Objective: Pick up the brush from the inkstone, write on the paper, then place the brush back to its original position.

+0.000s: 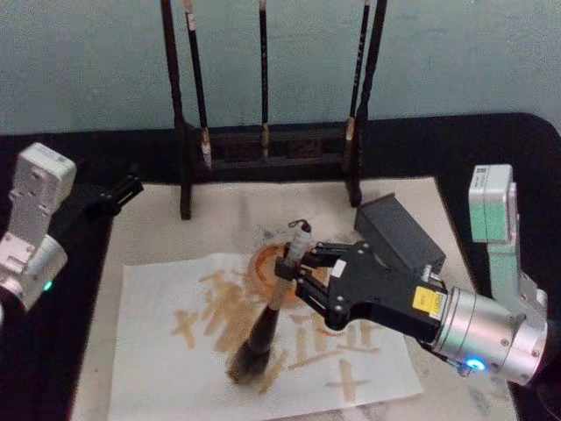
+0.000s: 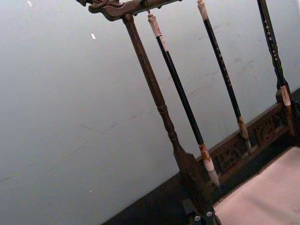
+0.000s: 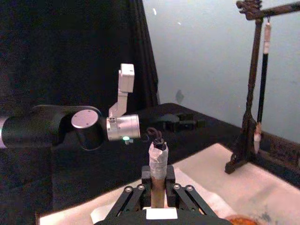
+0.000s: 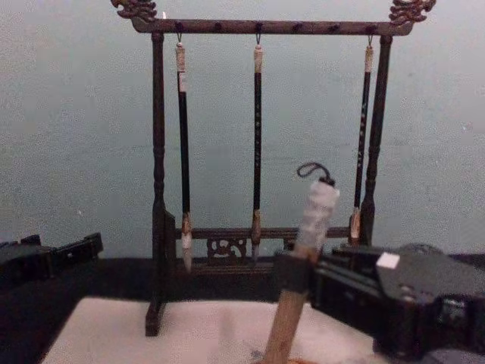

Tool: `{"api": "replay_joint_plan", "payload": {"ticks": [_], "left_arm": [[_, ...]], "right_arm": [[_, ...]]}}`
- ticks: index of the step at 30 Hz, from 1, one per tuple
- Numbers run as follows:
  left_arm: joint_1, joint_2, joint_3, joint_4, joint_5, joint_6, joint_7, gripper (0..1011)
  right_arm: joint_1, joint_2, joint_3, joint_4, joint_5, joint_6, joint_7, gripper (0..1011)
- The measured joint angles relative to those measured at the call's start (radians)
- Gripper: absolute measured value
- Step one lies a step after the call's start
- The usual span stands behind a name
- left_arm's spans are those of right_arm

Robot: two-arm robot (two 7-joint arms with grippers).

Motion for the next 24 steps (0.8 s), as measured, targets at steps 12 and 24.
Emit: {"api": "replay_joint_plan", "payload": {"ticks": [12,24], "left_arm": [[0.0,0.0,0.0,0.0,0.0,0.0,0.0,1002],[0.0,0.0,0.0,0.0,0.0,0.0,0.0,1002]], "right_arm": [[-0.036,0.028,0.043,0.016,0.028,-0.017,-0.02,178],[-0.078,0.056,0.102,-0.006,0.048,-0.037,-0.036,178]]}}
